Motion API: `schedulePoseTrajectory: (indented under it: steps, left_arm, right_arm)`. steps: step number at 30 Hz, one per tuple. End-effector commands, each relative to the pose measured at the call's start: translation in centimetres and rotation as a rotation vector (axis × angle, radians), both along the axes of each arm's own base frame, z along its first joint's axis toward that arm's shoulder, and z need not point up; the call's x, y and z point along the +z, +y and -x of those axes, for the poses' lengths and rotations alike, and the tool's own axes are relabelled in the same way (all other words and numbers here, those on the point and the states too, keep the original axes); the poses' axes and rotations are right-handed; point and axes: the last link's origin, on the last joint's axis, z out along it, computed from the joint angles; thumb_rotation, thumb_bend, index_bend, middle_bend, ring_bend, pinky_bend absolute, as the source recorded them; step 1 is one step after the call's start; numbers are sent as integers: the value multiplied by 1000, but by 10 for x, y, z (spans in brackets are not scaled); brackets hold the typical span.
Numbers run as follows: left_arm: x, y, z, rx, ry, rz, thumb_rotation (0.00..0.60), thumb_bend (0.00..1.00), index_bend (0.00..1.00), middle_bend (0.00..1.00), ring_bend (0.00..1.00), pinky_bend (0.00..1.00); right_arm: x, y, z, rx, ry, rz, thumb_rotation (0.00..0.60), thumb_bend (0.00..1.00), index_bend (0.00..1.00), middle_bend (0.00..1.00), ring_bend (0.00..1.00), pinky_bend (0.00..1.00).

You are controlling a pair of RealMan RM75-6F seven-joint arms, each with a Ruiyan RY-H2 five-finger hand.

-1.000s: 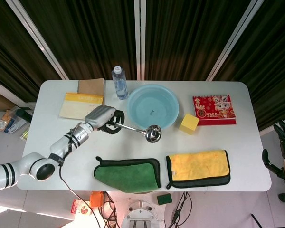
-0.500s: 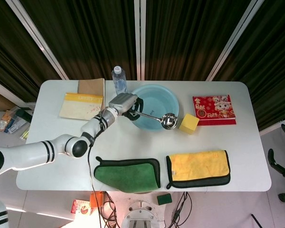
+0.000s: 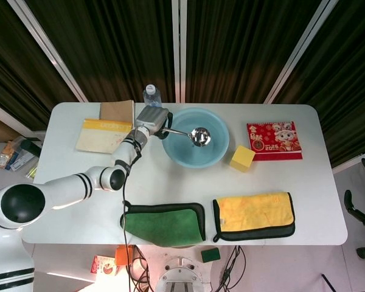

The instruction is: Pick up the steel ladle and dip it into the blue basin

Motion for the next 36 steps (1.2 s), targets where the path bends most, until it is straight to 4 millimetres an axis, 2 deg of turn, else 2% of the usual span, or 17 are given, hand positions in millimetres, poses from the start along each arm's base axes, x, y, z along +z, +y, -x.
schedulePoseTrajectory:
  steps: [1,8,18,30,36]
  left_arm:
    - [-4,3,8,-11,82,-42,600,415,744,679,669,805]
    - [-12,1,15,-45,204,-76,600,418,744,680,669,805]
    - [-28,-4,15,-39,231,-62,600,421,746,682,670,805]
    - [-35,-2,12,-44,271,-47,600,423,749,680,669,805]
    - [-31,0,7,80,138,6,600,423,751,678,670,805]
  right_arm:
    - [-1,-1,0,1,1,-3,600,505,0,0,0,0]
    - [-4,-3,0,0,1,-11,600,506,0,0,0,0]
    - [-3,-3,0,-2,1,-9,600,505,0,0,0,0]
    - [-4,-3,4,-9,-5,-11,600,505,0,0,0,0]
    - [-2,-3,6,-8,-8,-5,600,505,0,0,0,0]
